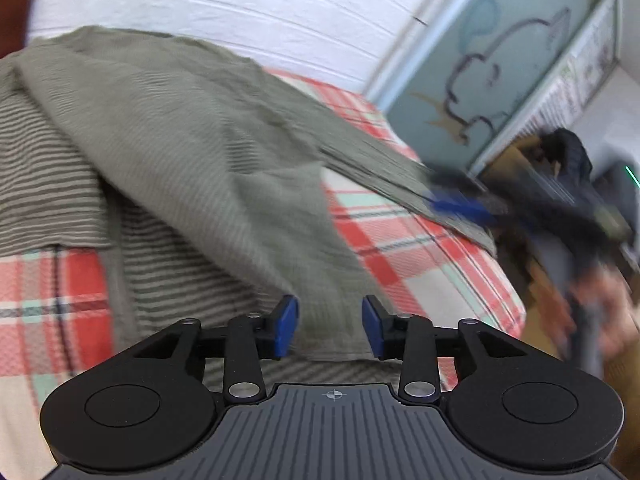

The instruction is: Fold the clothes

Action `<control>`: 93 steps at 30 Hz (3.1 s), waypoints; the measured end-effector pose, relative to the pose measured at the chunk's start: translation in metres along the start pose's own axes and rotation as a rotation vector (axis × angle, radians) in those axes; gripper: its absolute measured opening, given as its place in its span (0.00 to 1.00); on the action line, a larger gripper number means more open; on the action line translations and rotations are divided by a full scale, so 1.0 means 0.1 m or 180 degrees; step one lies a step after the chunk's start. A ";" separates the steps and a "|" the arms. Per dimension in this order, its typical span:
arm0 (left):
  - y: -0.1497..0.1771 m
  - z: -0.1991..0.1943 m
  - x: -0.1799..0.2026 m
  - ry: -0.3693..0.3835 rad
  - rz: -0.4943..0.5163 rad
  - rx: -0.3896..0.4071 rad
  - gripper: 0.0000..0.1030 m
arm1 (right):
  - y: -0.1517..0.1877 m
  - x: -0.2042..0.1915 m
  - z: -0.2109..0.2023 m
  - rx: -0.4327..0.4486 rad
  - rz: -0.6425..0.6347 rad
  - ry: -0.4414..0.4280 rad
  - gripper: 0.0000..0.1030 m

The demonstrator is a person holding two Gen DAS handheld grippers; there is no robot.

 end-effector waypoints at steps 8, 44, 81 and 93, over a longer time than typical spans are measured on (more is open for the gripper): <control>0.26 0.17 0.34 0.0081 0.0368 -0.0348 0.55 | -0.30 0.48 0.91 -0.0380 0.0873 -0.0195 0.68; 0.15 0.22 0.31 0.0095 -0.0065 0.0073 0.04 | -0.70 0.58 1.73 -0.0212 0.0927 -0.0160 0.06; 0.45 -0.61 -1.10 -0.0771 -0.1129 0.0342 0.77 | 0.93 0.04 -0.08 -0.0499 -0.0094 0.0041 0.68; 0.46 -0.39 -0.90 -0.0535 -0.0870 0.0237 0.67 | 1.20 -0.64 -0.13 -0.0413 -0.1763 0.0350 0.68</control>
Point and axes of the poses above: each gripper's, at about its wrist camera, not at the fingertips, and z roughly the way its jaws point, x to its right, y to its underside, the point moved 9 cm from there along z, roughly the way its jaws point, and after that the axes turned 3 degrees about -y, right-handed, at the moved point
